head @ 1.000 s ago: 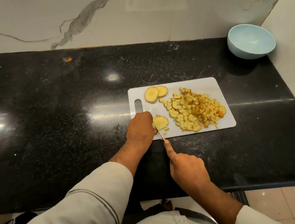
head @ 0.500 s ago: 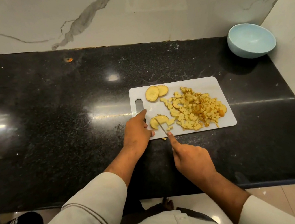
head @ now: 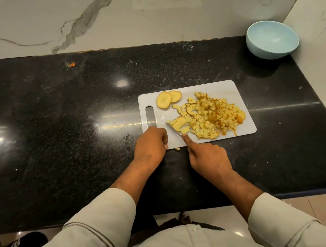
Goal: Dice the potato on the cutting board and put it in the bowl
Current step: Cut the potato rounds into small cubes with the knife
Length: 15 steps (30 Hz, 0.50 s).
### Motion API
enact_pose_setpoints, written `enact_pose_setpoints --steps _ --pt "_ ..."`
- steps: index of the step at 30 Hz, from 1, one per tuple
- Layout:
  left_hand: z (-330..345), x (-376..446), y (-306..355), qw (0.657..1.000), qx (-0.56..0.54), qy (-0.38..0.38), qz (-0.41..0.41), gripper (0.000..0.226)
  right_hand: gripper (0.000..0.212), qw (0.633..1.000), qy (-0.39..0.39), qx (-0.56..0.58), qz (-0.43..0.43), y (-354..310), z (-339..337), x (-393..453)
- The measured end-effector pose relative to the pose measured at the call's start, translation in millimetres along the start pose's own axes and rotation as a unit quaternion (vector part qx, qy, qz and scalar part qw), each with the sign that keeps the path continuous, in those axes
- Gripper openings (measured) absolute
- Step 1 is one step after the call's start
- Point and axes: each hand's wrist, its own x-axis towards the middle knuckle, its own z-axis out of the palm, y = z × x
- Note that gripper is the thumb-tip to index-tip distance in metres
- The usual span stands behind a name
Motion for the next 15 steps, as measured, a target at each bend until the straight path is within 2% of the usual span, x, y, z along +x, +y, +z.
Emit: enact_pose_setpoints --steps 2,6,11,15 --pt "-2.6 2.6 3.6 0.996 0.067 -0.039 0.050 0.012 0.057 1.000 0.005 0.008 0.003 7.7 -0.9 -1.4" --pt "-4.3 6.6 14.7 0.975 0.157 -0.085 0.130 0.030 0.058 1.000 0.012 0.013 0.002 12.4 -2.8 -5.5" --pt "-2.8 7.9 30.1 0.932 0.289 -0.086 0.202 0.008 0.060 0.998 0.050 0.032 0.020 19.3 -10.6 -3.9" --pt "-1.0 9.5 35.7 0.906 0.333 -0.078 0.249 0.015 0.058 0.997 0.056 0.021 0.055 31.3 -17.2 0.3"
